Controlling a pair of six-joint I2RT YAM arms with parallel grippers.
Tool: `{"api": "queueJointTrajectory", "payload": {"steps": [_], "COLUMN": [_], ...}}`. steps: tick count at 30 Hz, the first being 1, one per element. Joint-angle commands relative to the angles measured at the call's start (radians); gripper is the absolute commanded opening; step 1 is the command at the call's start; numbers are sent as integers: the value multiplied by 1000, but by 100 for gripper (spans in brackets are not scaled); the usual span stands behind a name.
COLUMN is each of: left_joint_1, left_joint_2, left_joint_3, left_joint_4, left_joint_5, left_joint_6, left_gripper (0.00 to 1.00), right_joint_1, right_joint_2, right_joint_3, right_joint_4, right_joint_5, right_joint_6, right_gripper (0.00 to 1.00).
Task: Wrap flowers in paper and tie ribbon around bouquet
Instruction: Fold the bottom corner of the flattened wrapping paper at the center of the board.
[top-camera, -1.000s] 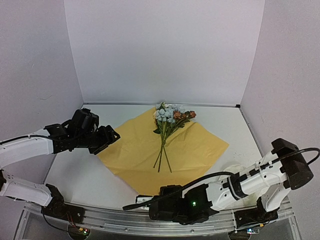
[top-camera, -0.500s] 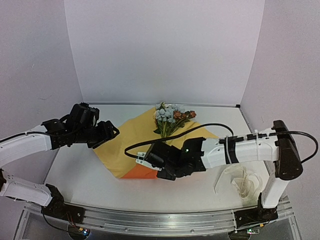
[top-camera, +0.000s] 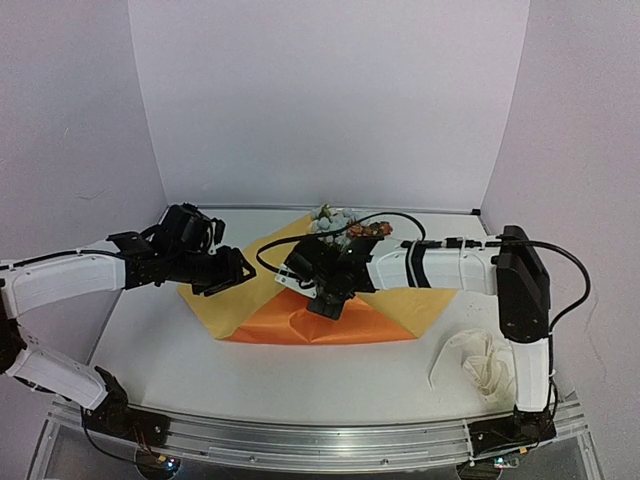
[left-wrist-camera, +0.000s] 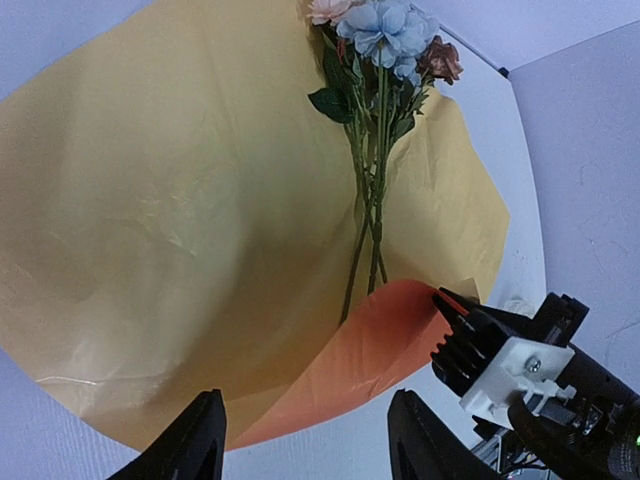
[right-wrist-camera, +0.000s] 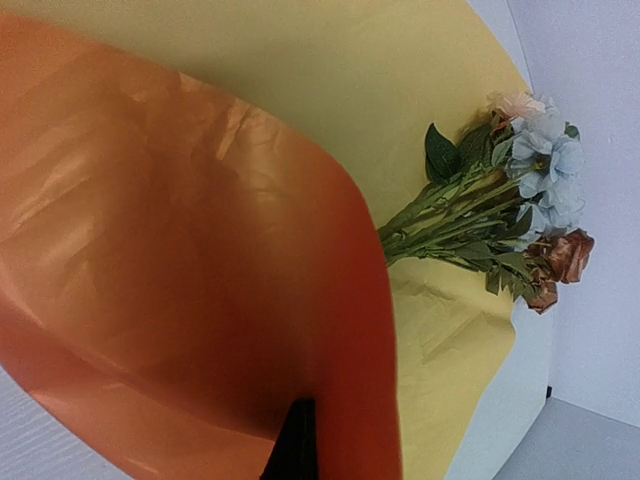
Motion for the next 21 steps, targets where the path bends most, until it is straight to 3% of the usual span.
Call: {"api": "queueJointTrajectory", "payload": {"steps": [1, 14, 21], "left_joint_1": [8, 9, 11], "left_joint_2": [80, 316, 408], "left_joint_3": [57, 61, 50], "left_joint_4": [58, 114, 130], "left_joint_5": [96, 208, 196], "left_joint_6": [38, 44, 27], "left_gripper": [53, 33, 29], "right_joint_1": [-42, -88, -101], "right_joint_2": [54, 169, 180], "right_joint_3": [91, 217, 231], "right_joint_4": [-36, -37, -38], "right_joint_5": [-13, 17, 49], "right_joint_6": [11, -25, -18], "right_gripper": [0, 0, 6]}}
